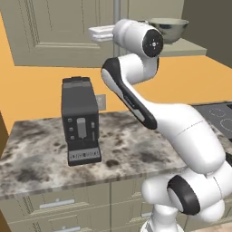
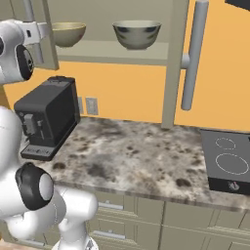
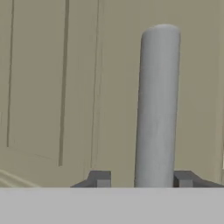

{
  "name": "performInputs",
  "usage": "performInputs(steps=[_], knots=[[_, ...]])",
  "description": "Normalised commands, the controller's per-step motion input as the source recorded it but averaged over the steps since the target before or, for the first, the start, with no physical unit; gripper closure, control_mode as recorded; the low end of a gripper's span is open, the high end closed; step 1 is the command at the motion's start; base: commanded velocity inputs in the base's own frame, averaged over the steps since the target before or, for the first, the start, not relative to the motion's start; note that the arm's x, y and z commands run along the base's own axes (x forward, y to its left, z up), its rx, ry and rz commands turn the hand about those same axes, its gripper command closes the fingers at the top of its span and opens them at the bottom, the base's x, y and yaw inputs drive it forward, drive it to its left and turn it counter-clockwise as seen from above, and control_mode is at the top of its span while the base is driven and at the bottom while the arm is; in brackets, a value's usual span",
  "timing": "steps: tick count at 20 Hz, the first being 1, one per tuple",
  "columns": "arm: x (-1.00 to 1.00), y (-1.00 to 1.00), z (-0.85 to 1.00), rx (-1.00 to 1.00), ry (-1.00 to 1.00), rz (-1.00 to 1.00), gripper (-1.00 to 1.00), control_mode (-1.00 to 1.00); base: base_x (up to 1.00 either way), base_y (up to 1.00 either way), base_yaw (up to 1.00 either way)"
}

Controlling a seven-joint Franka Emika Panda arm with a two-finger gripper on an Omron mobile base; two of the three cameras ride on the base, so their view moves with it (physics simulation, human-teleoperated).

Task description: Move the bowls from the cabinet to the plates on the dining table.

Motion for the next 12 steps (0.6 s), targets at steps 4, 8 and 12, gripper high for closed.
performInputs(steps=[4,8,12], knots=[[-0.84,1.00,0.00,0.00,-0.19,0.00,1.00,-1.00,0.00,0.00,0.00],[-0.79,1.00,0.00,-0.01,-0.18,0.00,-1.00,-1.00,0.00,0.00,0.00],[-0.80,0.99,0.02,0.00,-0.16,0.00,-1.00,-1.00,0.00,0.00,0.00]])
